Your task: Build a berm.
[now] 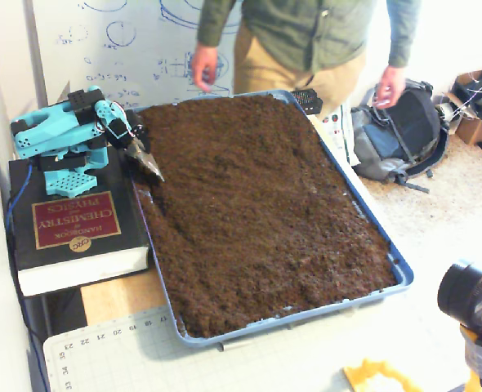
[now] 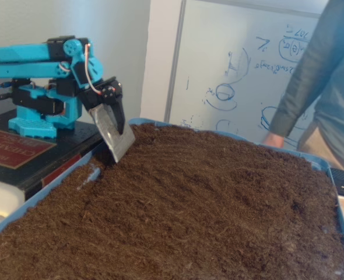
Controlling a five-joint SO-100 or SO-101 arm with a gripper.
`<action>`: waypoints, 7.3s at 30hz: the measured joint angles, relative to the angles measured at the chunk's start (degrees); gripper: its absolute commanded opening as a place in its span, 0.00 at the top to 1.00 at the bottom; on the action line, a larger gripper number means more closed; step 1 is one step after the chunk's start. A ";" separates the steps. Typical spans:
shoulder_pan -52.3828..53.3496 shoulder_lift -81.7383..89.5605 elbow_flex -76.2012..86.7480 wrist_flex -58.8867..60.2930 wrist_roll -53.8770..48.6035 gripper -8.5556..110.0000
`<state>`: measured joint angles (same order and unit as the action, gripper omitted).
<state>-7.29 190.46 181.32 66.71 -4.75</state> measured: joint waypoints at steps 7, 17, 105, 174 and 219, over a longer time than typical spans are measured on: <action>0.00 0.00 0.00 0.00 0.00 0.92; 0.00 0.00 0.00 0.00 0.00 0.92; -16.61 -119.36 -70.49 -15.82 31.73 0.92; 8.79 -103.36 -75.94 11.51 5.98 0.92; 12.39 -120.85 -72.77 -19.95 0.09 0.92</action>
<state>5.10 69.61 108.54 46.76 -4.66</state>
